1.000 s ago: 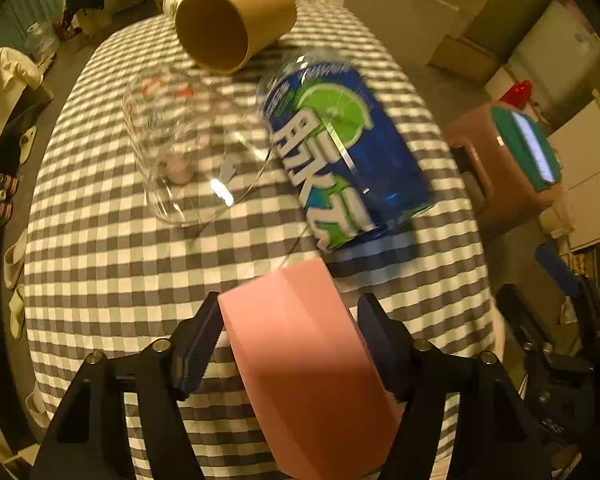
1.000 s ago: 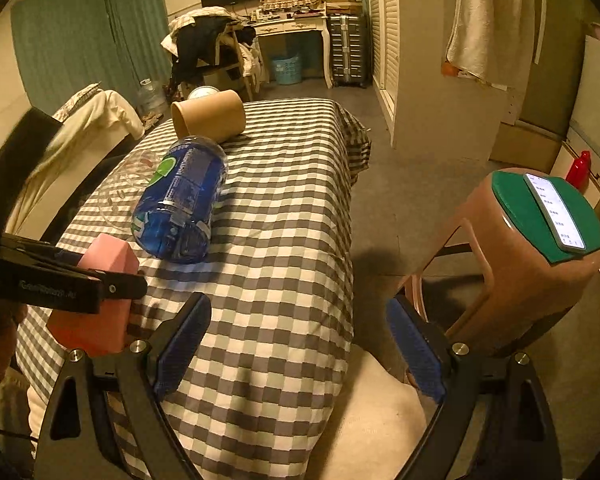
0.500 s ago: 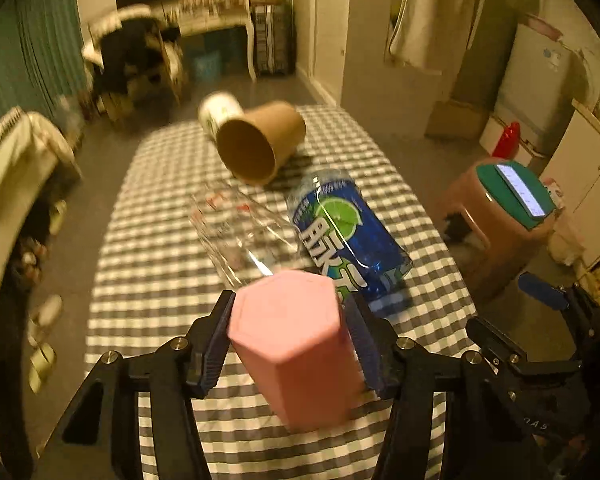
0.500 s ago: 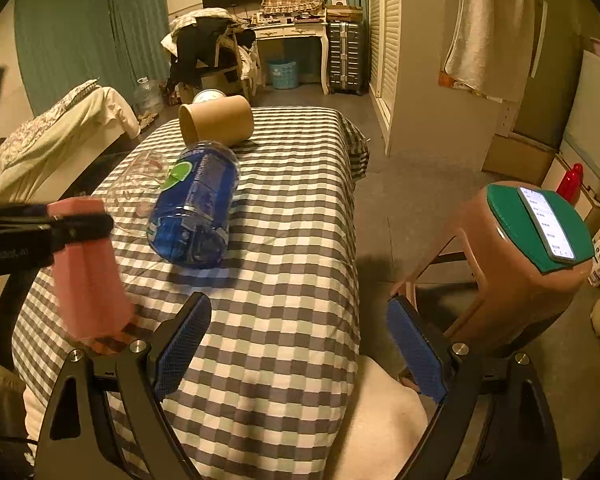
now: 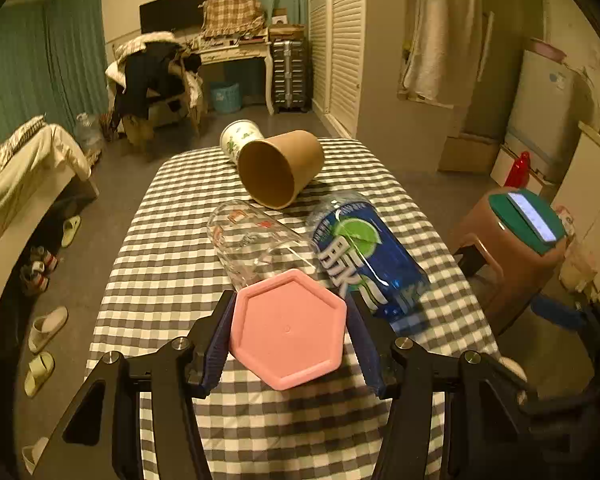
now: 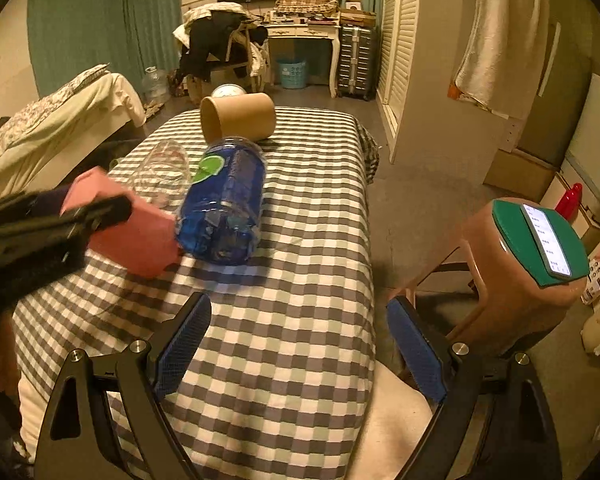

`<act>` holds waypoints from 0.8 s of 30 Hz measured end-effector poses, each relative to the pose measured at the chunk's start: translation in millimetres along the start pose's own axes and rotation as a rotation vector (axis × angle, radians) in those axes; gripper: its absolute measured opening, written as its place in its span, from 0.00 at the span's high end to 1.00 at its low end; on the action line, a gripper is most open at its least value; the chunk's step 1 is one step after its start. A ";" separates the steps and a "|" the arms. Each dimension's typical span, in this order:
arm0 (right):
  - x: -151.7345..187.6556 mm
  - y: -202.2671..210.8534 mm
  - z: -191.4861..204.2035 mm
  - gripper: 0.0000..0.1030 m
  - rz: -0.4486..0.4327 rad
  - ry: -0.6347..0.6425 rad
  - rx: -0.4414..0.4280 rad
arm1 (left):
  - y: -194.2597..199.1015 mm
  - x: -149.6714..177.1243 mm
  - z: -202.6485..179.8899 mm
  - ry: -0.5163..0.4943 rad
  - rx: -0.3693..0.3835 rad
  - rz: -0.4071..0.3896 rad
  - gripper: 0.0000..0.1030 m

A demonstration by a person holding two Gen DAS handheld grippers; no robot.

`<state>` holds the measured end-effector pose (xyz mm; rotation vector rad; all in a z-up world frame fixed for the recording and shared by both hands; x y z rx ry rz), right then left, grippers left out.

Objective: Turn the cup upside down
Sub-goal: 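Rotate the pink cup with the left gripper so its base faces up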

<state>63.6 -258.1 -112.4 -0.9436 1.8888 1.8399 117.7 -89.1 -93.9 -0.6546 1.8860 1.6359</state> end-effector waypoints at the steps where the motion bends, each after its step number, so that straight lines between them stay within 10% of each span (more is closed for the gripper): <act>1: 0.2 0.7 0.2 0.13 -0.002 0.003 0.001 | 1.3 -0.7 0.6 0.003 0.005 0.006 0.46; 24: -3.0 4.6 -10.0 0.13 -0.023 -0.016 0.027 | 17.0 26.2 -12.6 -0.065 0.009 0.009 0.45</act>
Point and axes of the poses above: each gripper's, at about its wrist camera, not at the fingertips, and y roughly against the way its jaws point, z to its left, x to its underside, the point moved 8 cm from there along -y, roughly the way its jaws point, and after that the axes turned 9 degrees about y, right-handed, at the moved point
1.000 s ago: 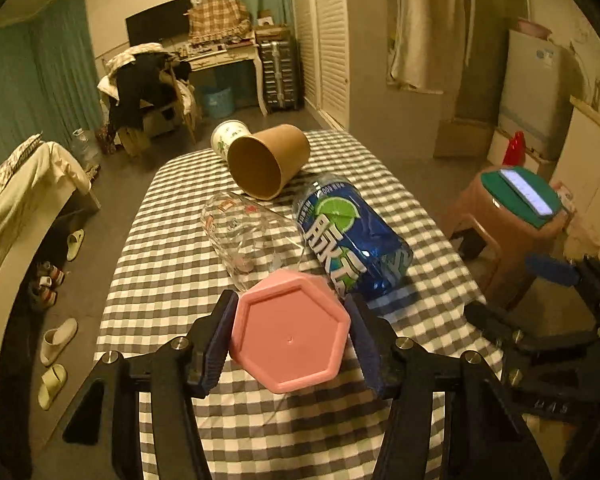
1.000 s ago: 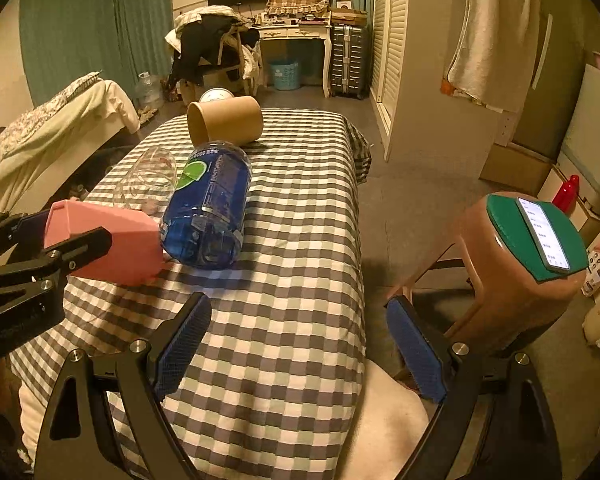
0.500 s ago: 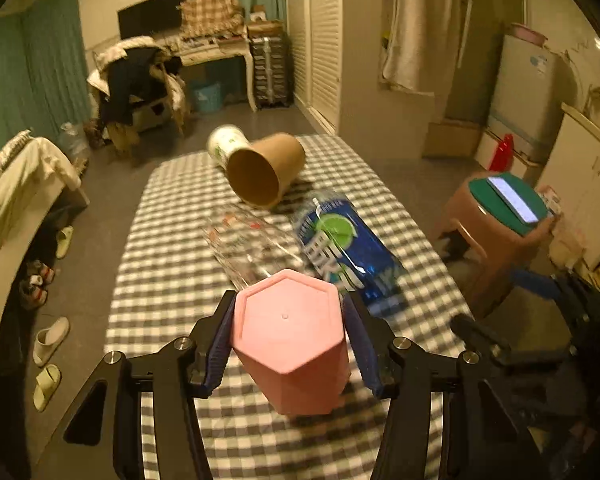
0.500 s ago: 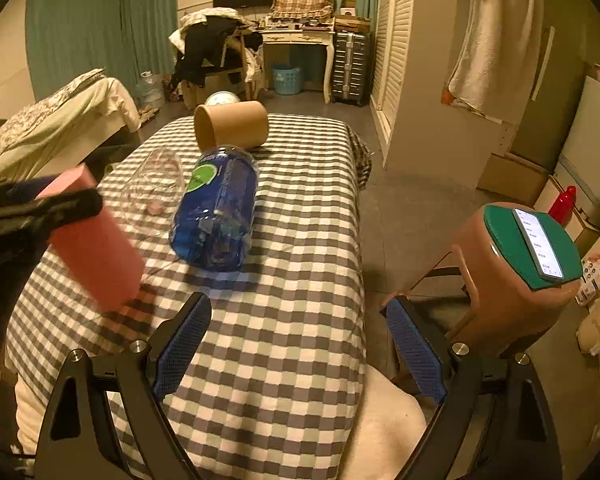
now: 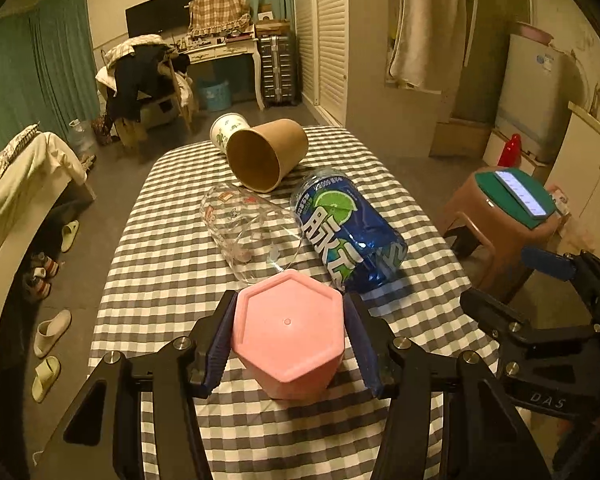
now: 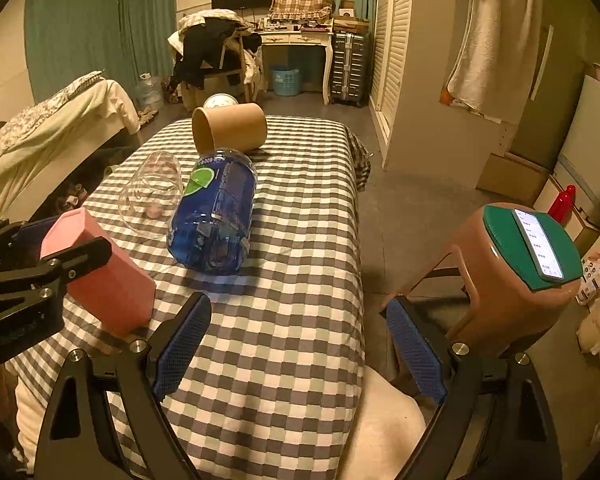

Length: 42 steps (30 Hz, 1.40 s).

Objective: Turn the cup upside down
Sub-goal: 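Rotate the pink cup with the left gripper so its base faces up, then lower the pink cup rim-down onto the table and open the left gripper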

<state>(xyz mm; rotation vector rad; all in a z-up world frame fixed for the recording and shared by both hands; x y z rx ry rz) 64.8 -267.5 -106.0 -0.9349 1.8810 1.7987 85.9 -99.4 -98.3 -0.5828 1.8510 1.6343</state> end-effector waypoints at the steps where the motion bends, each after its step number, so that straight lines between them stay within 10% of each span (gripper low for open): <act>1: -0.4 1.6 0.1 0.13 -0.003 0.002 0.002 | 1.8 -1.9 -1.1 -0.006 0.007 -0.008 0.40; 4: -2.6 7.5 2.0 0.13 -0.020 0.008 0.002 | 11.2 -10.1 -3.4 -0.021 0.014 -0.048 0.25; 20: -39.5 96.4 9.6 0.13 -0.276 -0.019 0.054 | 92.8 -40.7 45.1 0.133 -0.006 -0.280 0.05; 42: -25.5 107.2 45.3 0.00 -0.367 -0.019 0.064 | 102.5 13.8 92.9 0.251 -0.089 -0.330 0.00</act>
Point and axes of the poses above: each gripper's, at about its wrist camera, not at the fingertips, and y roughly against the way its jaws point, z to its left, x to its underside, the point moved 8 cm from there along -y, roughly the way its jaws point, and after that the axes turned 9 degrees about y, right-handed, at the moved point
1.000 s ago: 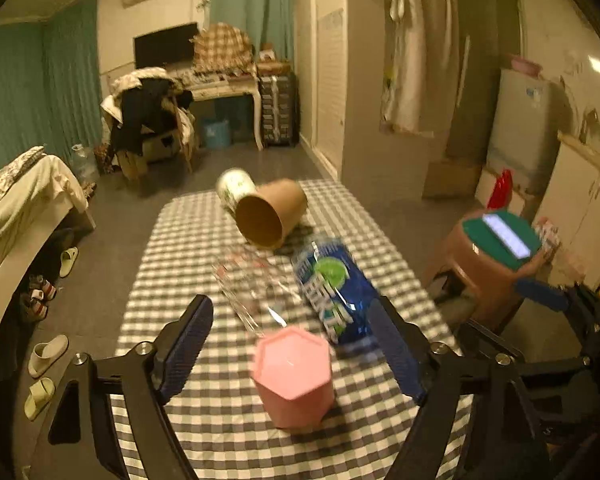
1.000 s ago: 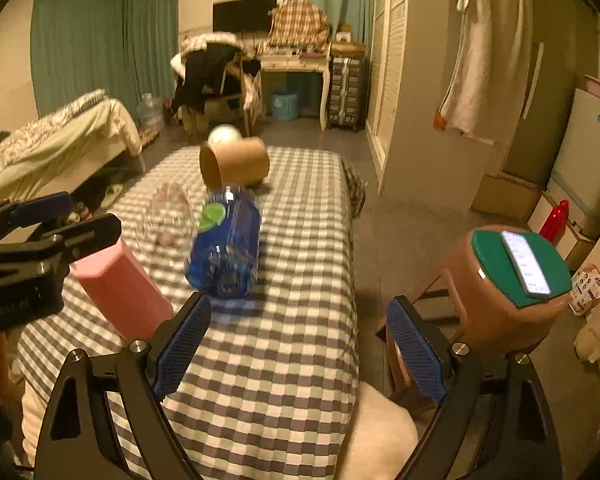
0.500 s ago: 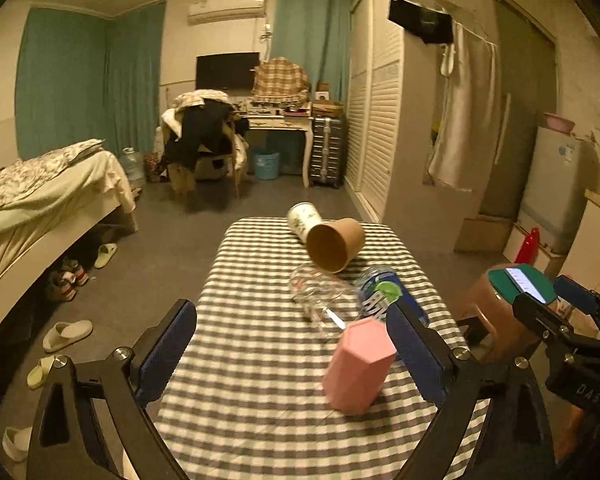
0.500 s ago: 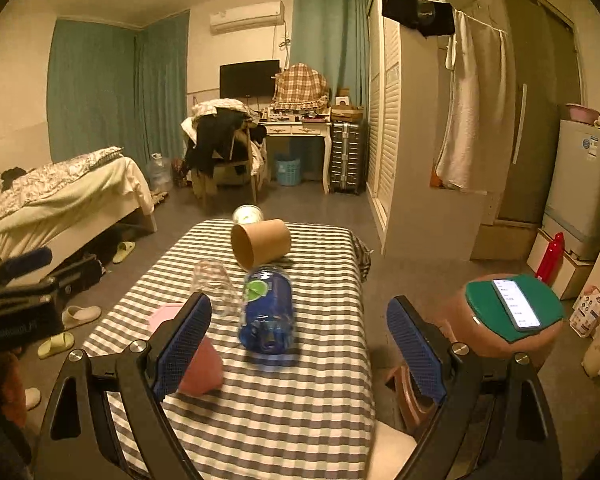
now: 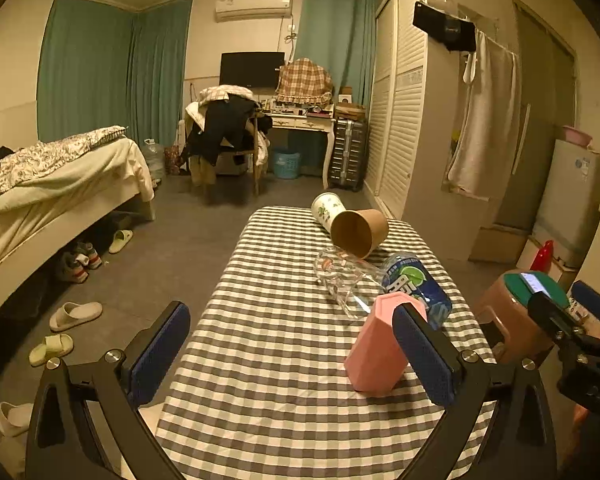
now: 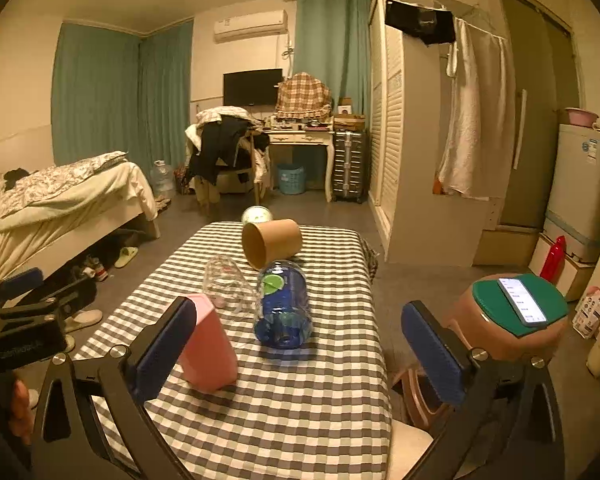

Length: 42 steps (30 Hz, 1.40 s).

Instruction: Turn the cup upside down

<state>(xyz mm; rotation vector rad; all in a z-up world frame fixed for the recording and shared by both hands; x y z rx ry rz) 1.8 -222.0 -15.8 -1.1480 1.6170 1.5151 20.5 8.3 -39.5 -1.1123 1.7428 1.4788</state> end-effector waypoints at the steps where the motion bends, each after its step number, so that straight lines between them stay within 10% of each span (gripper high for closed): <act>1: 0.9 -1.5 -1.1 0.00 0.008 -0.002 0.004 | 0.0 0.2 -0.8 -0.003 -0.002 -0.001 0.00; 42: 3.9 -7.3 -2.7 0.00 0.041 0.007 0.010 | -0.9 0.3 -2.5 -0.002 -0.018 0.001 0.00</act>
Point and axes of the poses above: each gripper's, at about its wrist camera, not at the fingertips, and y roughly against the way its jaws point, z to its left, x to its underside, the point moved 8 cm from there along -y, roughly the way its jaws point, and after that the axes turned 9 degrees about y, right-handed, at the moved point
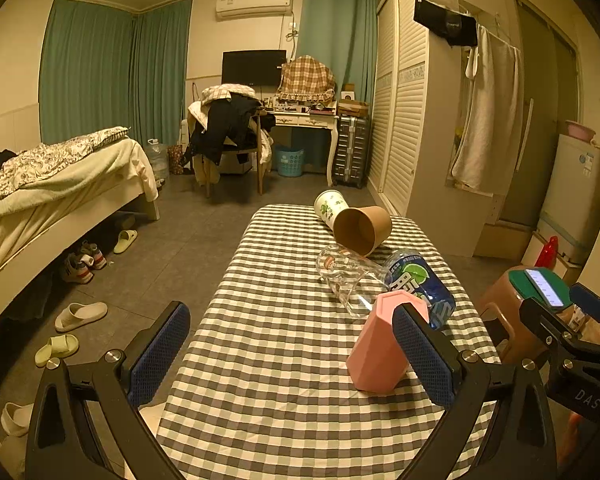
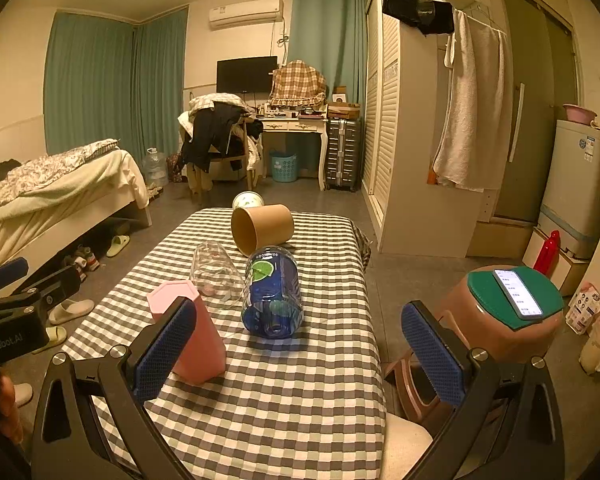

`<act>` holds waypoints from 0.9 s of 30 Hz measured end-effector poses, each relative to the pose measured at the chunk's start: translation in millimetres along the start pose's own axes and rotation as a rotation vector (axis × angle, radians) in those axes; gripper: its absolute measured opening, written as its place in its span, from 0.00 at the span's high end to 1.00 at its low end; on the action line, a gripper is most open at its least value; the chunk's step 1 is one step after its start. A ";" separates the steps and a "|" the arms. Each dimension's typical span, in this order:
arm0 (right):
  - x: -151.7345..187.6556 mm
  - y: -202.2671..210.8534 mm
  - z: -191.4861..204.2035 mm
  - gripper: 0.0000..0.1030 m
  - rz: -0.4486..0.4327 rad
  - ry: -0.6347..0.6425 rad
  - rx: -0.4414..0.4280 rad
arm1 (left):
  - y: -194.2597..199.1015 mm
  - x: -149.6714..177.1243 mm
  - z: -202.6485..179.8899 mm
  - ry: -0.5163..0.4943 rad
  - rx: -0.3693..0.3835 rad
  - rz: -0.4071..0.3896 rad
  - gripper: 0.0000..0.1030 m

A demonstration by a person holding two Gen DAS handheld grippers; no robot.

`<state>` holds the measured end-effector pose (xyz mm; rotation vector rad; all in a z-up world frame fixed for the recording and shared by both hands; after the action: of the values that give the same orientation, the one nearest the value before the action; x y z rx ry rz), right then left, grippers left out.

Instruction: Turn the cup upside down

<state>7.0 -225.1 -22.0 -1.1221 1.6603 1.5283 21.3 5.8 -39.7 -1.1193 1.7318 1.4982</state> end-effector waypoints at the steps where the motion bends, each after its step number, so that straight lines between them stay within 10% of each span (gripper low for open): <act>1: 0.1 0.0 0.2 0.00 0.000 0.000 -0.001 | 0.0 0.1 0.1 0.000 0.000 0.000 0.00; 27: 7.8 -3.3 2.9 0.00 0.018 0.004 -0.001 | 1.9 6.0 8.0 -0.003 -0.006 0.006 0.00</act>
<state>6.1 -223.5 -30.8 -1.1147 1.6769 1.5394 16.1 12.3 -45.5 -1.1155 1.7316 1.5094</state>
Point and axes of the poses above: each gripper's, at about its wrist camera, not at the fingertips, and y roughly against the way its jaws point, z to its left, x to its underside, the point moved 8 cm from there along -y, roughly the way its jaws point, and after that the axes turned 9 degrees about y, right-handed, at the moved point
